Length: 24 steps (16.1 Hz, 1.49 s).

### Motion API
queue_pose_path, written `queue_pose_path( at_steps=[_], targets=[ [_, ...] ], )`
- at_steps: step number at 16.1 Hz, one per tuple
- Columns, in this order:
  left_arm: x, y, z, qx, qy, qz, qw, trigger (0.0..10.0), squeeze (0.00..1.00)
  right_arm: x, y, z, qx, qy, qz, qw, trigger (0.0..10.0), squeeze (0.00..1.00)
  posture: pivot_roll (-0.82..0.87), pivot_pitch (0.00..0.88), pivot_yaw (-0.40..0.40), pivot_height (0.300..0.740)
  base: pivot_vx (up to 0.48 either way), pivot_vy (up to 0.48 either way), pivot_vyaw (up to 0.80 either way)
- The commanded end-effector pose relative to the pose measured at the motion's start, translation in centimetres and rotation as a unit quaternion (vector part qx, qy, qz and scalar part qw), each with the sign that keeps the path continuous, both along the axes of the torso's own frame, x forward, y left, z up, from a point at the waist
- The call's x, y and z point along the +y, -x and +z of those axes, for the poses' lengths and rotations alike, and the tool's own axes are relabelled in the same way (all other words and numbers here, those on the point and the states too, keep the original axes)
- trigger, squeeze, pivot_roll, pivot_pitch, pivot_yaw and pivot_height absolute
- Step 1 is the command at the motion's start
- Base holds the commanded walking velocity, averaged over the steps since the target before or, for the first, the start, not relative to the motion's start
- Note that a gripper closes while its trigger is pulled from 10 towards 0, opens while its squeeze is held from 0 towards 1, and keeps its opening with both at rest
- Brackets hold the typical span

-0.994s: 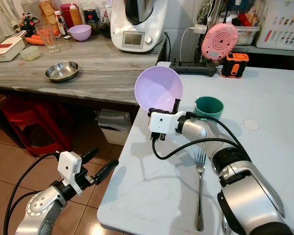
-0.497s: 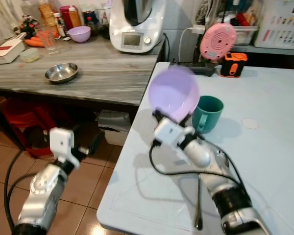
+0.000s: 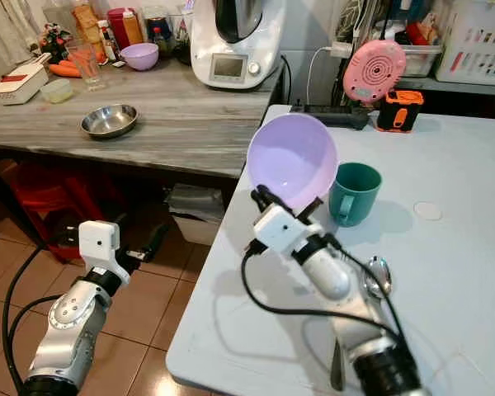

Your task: Setting the table

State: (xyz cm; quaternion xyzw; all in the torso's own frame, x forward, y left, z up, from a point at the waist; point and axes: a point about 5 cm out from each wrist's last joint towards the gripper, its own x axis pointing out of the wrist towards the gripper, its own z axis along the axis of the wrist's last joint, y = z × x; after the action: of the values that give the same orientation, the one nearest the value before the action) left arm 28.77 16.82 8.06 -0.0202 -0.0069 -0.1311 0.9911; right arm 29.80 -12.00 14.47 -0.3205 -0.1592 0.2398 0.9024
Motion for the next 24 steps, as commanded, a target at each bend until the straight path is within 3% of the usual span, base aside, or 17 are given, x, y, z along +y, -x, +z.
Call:
queue_pose_path(
  at_steps=[1,9,24],
  targets=[
    [0.29,-0.16,0.12,-0.002,-0.001,0.004,1.0,10.0,0.0,0.0,0.03,0.75,-0.008,-0.006,0.0,1.0,10.0,0.0,-0.06,0.011,0.089,0.74,0.0,0.0,0.0],
    [0.06,-0.42,0.12,-0.005,0.008,0.004,1.0,10.0,0.0,0.31,0.46,0.7,0.002,-0.006,0.0,1.0,10.0,0.0,-0.06,0.009,0.088,0.74,0.0,0.271,-0.63],
    [-0.13,-0.53,-0.05,-0.01,0.005,0.004,1.0,10.0,0.0,0.45,0.55,0.73,0.001,-0.005,0.007,1.0,10.0,0.0,-0.06,0.006,0.086,0.74,0.0,0.433,0.0]
  ],
)
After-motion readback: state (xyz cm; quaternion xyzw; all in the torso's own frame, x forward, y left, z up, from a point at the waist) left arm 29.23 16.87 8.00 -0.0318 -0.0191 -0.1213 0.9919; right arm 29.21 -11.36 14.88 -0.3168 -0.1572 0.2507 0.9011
